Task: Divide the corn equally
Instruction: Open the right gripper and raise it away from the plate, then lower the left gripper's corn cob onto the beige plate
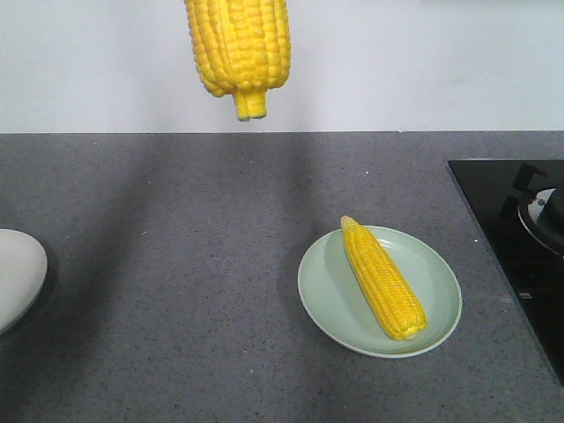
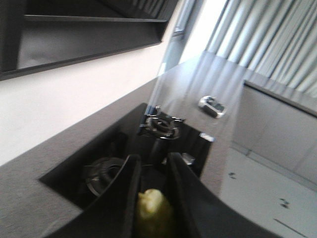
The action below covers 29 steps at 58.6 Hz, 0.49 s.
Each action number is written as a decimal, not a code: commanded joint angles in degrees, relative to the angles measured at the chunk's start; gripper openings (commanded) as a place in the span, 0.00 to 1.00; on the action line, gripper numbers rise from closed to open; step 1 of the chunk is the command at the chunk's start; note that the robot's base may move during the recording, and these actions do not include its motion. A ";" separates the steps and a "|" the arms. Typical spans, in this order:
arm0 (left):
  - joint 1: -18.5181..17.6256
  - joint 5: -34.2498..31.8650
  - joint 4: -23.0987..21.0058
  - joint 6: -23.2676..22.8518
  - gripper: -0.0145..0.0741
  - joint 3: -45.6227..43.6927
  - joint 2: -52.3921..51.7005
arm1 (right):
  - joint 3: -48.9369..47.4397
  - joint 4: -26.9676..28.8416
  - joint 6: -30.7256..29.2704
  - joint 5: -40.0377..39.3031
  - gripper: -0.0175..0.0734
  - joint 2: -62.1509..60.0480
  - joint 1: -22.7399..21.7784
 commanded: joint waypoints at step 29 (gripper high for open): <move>0.04 -1.76 53.28 -3.64 0.16 -1.08 -2.62 | -0.62 -0.52 -0.15 -0.18 0.19 0.97 -0.36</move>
